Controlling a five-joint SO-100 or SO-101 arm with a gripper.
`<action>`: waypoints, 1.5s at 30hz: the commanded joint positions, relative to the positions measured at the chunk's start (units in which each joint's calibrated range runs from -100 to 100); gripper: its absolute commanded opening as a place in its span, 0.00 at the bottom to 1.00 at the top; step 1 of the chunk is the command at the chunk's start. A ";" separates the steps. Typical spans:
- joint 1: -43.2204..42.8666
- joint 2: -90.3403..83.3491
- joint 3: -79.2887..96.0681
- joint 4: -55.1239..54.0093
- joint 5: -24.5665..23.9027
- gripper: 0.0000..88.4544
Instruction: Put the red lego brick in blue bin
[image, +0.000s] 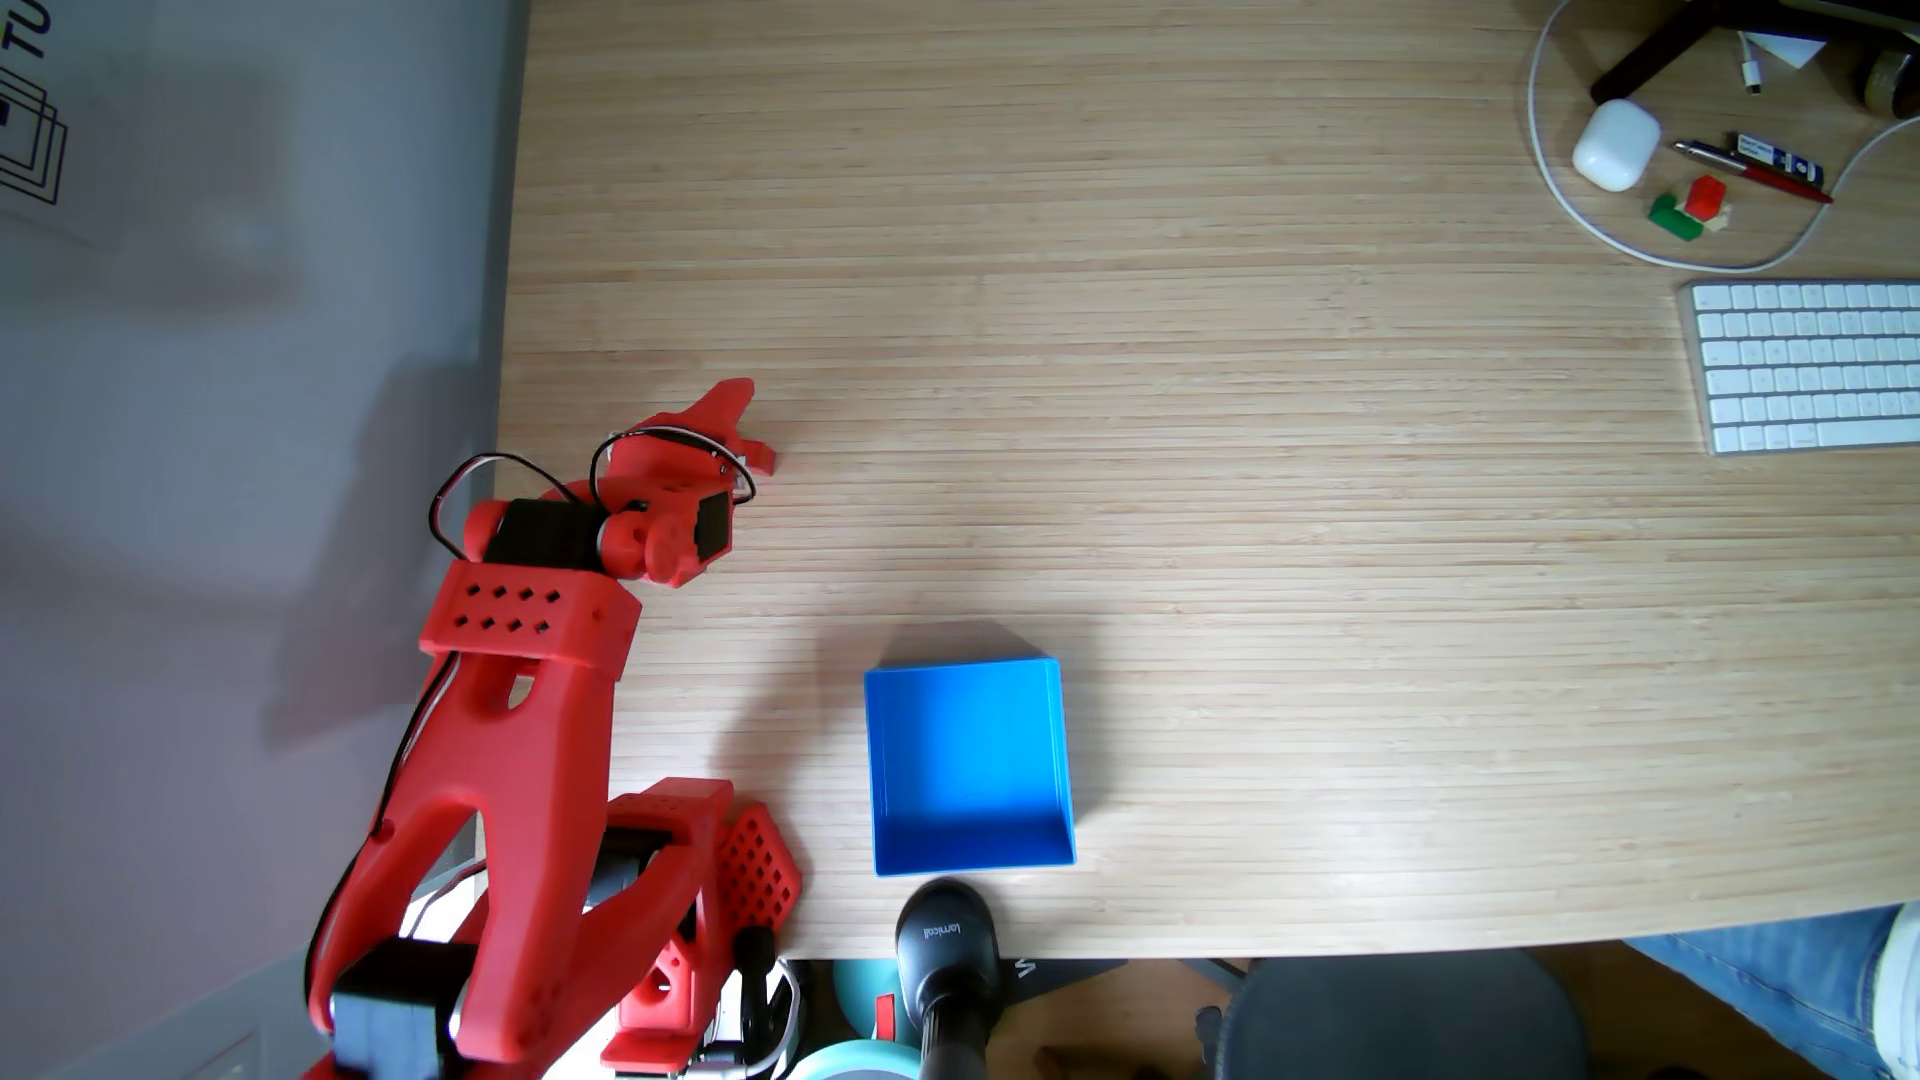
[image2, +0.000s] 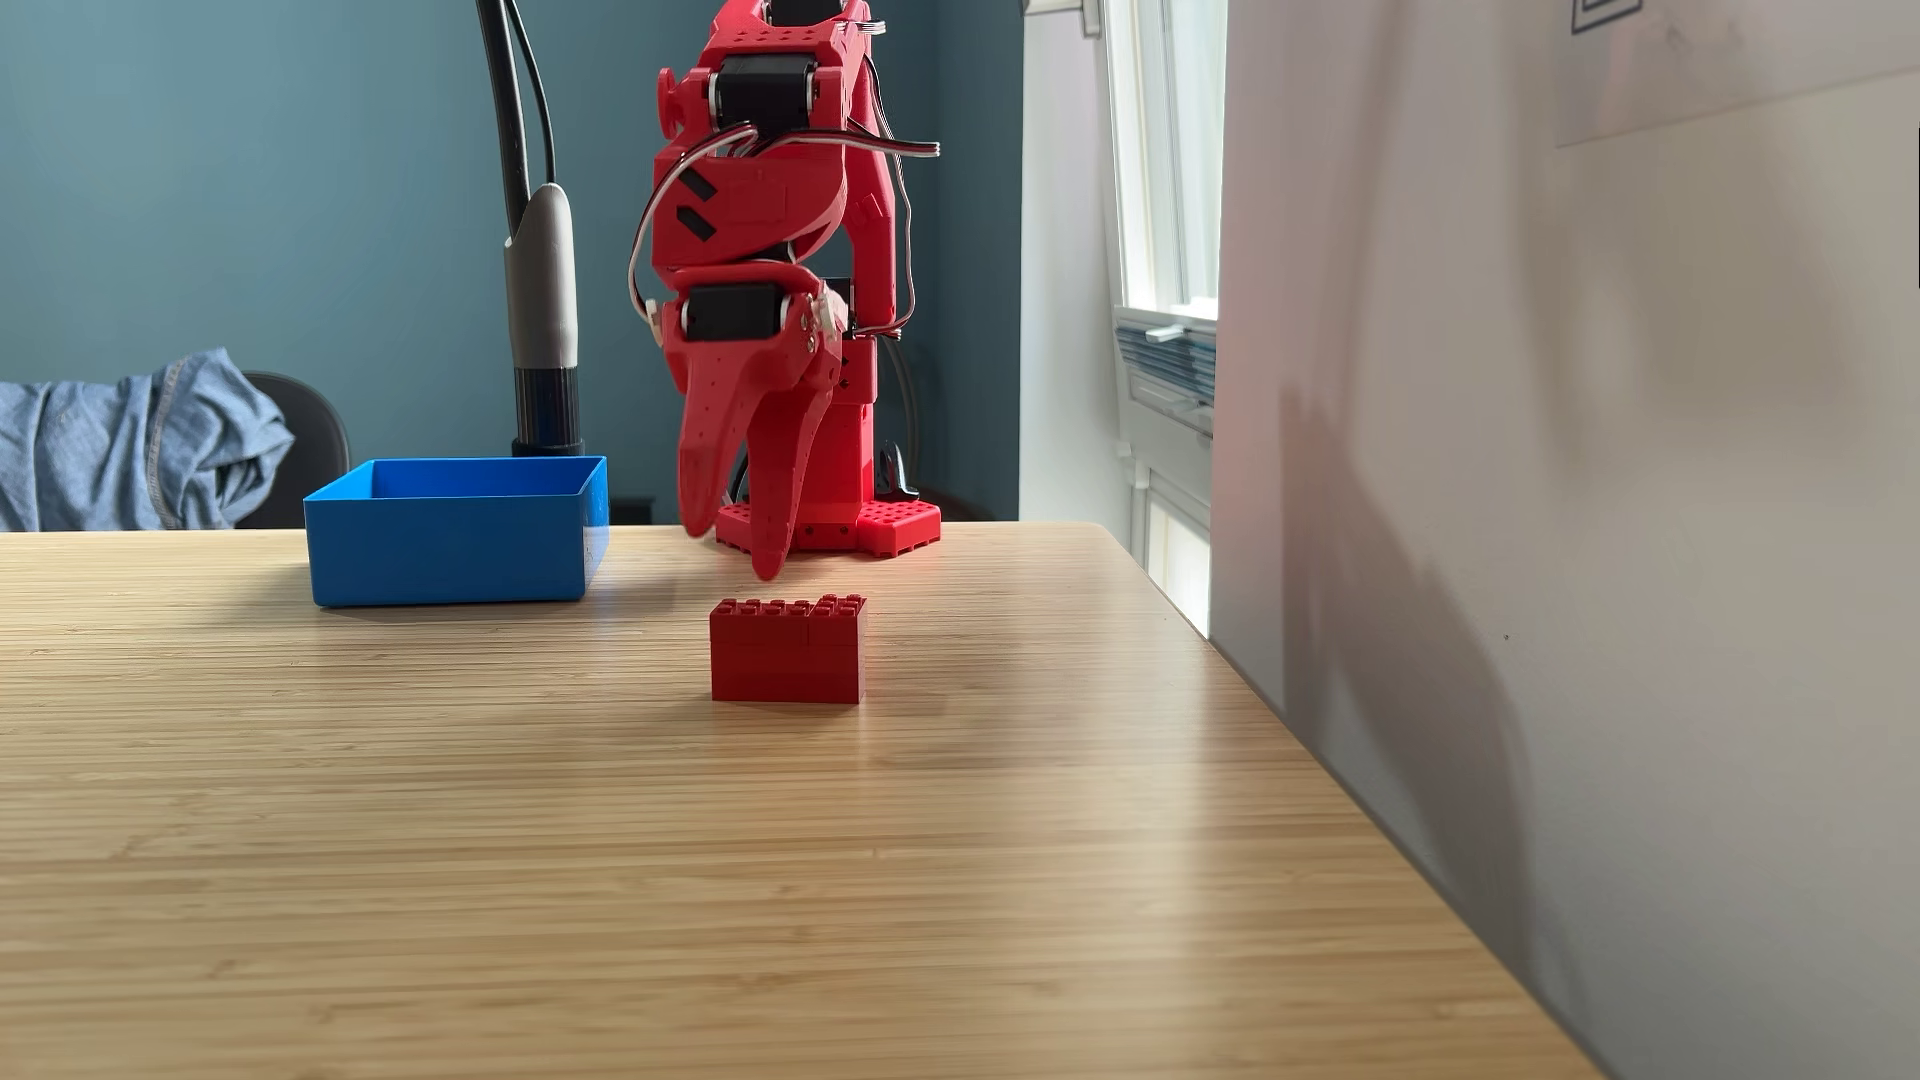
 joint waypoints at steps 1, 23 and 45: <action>-0.05 4.54 -9.03 2.08 -0.39 0.37; -3.07 21.94 -20.37 2.64 -2.78 0.07; 1.69 21.11 -31.99 24.97 -2.54 0.00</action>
